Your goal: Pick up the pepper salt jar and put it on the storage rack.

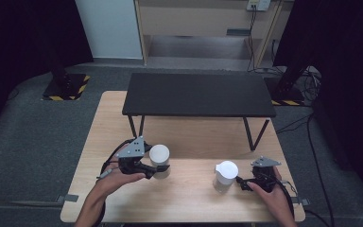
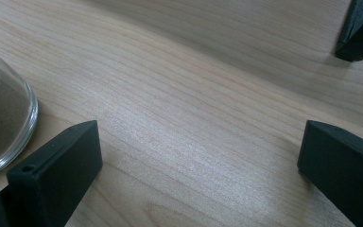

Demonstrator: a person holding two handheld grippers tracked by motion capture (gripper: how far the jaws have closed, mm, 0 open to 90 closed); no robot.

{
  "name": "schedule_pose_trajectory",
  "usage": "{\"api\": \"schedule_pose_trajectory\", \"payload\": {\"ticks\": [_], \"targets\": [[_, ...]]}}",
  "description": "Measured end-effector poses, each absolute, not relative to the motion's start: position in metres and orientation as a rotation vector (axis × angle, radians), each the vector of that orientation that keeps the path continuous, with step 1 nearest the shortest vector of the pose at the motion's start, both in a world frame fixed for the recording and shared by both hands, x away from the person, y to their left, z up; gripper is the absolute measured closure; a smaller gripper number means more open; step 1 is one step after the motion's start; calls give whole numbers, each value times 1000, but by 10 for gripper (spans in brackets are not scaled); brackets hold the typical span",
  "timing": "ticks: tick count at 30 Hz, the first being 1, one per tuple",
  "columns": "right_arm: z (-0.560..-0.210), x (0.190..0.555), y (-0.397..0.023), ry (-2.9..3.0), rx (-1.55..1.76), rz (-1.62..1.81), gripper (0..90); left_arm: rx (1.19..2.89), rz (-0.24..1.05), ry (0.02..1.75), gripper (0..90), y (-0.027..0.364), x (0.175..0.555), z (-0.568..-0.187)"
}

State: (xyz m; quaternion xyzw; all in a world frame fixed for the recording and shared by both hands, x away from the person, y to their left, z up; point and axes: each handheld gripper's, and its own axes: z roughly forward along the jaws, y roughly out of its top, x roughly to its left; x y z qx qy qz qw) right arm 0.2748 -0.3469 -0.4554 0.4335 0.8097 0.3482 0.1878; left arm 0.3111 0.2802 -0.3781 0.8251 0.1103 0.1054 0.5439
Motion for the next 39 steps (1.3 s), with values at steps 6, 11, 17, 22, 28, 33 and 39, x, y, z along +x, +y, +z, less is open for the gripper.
{"api": "schedule_pose_trajectory", "payload": {"ticks": [6,11,17,22,28,33,39], "targets": [[-455,275,-347,2278,1220,980,12,1966,226,240,334,277,317,-371],[-455,275,-347,2278,1220,980,12,1964,213,241,334,276,322,-365],[-455,275,-347,2278,1220,980,12,1970,214,253,334,276,328,-356],[-455,275,-347,2278,1220,980,12,1972,212,257,334,275,334,-348],[-455,275,-347,2278,1220,980,12,1959,210,264,334,274,338,-340],[-455,275,-347,2278,1220,980,12,1965,212,255,334,271,342,-327],[-455,275,-347,2278,1220,980,12,1950,209,249,334,271,346,-313]]}}
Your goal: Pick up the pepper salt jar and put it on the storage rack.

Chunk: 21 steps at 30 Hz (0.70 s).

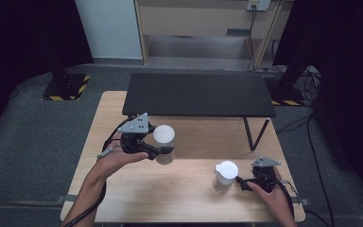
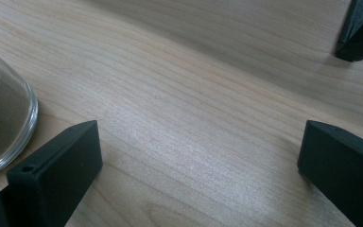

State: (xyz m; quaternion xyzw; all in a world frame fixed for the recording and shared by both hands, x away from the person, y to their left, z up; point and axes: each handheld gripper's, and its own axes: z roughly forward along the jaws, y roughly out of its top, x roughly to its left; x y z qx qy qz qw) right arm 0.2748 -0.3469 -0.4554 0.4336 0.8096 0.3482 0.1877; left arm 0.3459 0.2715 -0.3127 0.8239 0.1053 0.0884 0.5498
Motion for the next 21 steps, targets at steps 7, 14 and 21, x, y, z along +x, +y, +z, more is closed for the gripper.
{"api": "schedule_pose_trajectory", "payload": {"ticks": [7,14,21], "targets": [[-455,275,-347,2278,1220,980,12,1937,205,257,334,274,353,-296],[-455,275,-347,2278,1220,980,12,1949,211,256,334,272,358,-276],[-455,275,-347,2278,1220,980,12,1932,216,258,334,272,363,-261]]}}
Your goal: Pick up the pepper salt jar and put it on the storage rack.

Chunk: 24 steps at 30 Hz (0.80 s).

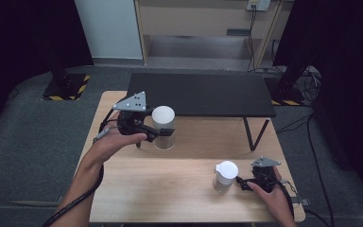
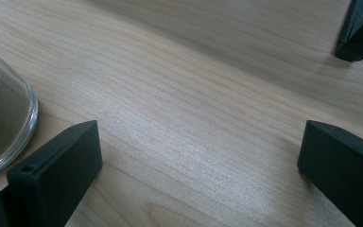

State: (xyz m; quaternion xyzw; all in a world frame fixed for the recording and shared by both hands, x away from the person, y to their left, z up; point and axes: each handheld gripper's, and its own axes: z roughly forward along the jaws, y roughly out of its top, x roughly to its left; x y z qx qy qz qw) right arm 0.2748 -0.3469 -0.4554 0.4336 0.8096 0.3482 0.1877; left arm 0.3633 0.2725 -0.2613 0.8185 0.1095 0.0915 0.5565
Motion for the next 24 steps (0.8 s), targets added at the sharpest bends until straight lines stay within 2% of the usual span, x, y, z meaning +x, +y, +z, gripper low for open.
{"api": "schedule_pose_trajectory", "payload": {"ticks": [24], "targets": [[-456,275,-347,2277,1220,981,12,1916,221,276,334,262,381,-222]]}}
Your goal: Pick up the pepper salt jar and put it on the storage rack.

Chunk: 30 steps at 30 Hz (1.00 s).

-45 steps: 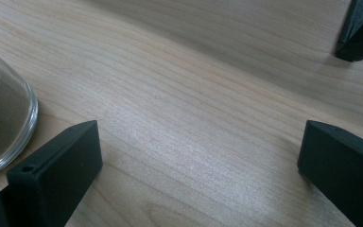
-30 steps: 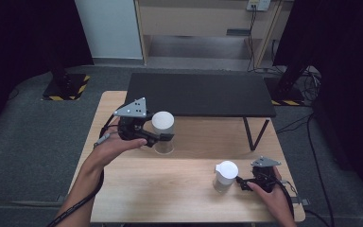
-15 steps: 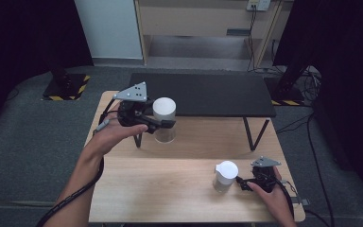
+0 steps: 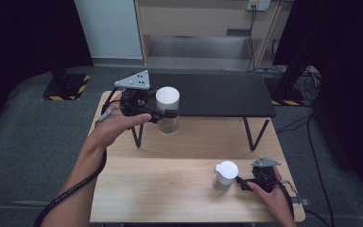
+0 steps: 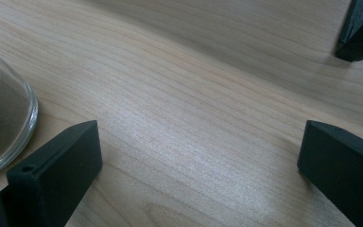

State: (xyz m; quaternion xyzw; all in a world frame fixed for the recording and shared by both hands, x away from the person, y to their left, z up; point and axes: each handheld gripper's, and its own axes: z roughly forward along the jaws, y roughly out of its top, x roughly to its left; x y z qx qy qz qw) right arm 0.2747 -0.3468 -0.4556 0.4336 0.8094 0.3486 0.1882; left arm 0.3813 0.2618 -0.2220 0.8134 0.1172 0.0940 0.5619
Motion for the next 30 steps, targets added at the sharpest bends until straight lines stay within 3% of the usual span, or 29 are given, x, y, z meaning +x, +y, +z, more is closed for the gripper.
{"api": "schedule_pose_trajectory", "payload": {"ticks": [30], "targets": [[-455,275,-347,2276,1222,981,12,1915,274,301,334,256,434,-200]]}}
